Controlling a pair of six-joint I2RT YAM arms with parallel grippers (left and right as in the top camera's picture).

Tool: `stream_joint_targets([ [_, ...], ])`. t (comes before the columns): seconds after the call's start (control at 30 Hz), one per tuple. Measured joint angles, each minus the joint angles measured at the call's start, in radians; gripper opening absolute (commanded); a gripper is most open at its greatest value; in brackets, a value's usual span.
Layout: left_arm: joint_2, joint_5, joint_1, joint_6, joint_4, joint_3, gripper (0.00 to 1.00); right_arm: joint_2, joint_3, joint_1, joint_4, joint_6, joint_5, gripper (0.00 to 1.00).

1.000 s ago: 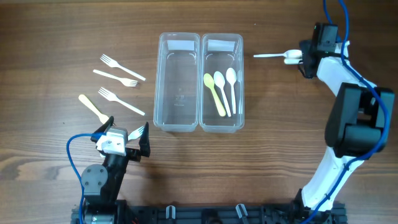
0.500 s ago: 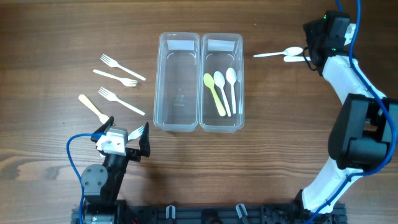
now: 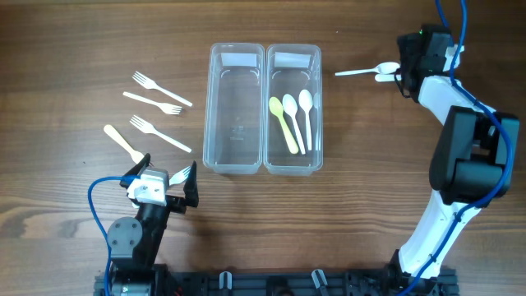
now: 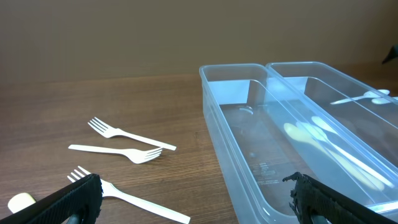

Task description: Pack container

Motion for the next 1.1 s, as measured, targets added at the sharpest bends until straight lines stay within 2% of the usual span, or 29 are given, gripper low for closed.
stream_joint_targets([
  [0.1, 0.000, 0.000, 0.000, 0.000, 0.000, 0.000, 1.00, 0.000, 0.000, 0.000, -0.083, 0.071, 0.000, 0.86],
  [0.23, 0.000, 0.000, 0.000, 0.000, 0.000, 0.000, 1.00, -0.001, 0.006, 0.000, -0.125, 0.104, -0.016, 0.94],
  [0.3, 0.000, 0.000, 0.000, 0.000, 0.000, 0.000, 1.00, -0.013, 0.014, -0.001, -0.177, 0.108, -0.034, 0.95],
  [0.4, 0.000, 0.000, 0.000, 0.000, 0.000, 0.000, 1.00, -0.032, 0.014, -0.001, -0.234, 0.102, -0.046, 0.99],
  [0.7, 0.000, 0.000, 0.000, 0.000, 0.000, 0.000, 1.00, -0.153, 0.013, -0.001, -0.472, 0.026, -0.045, 0.99],
  [0.8, 0.000, 0.000, 0.000, 0.000, 0.000, 0.000, 1.00, -0.154, 0.012, -0.001, -0.398, -0.082, -0.029, 1.00],
  [0.9, 0.000, 0.000, 0.000, 0.000, 0.000, 0.000, 1.00, -0.154, 0.011, -0.001, -0.296, -0.125, -0.026, 1.00],
  [1.1, 0.000, 0.000, 0.000, 0.000, 0.000, 0.000, 1.00, -0.154, 0.011, -0.001, -0.222, -0.069, 0.024, 1.00],
])
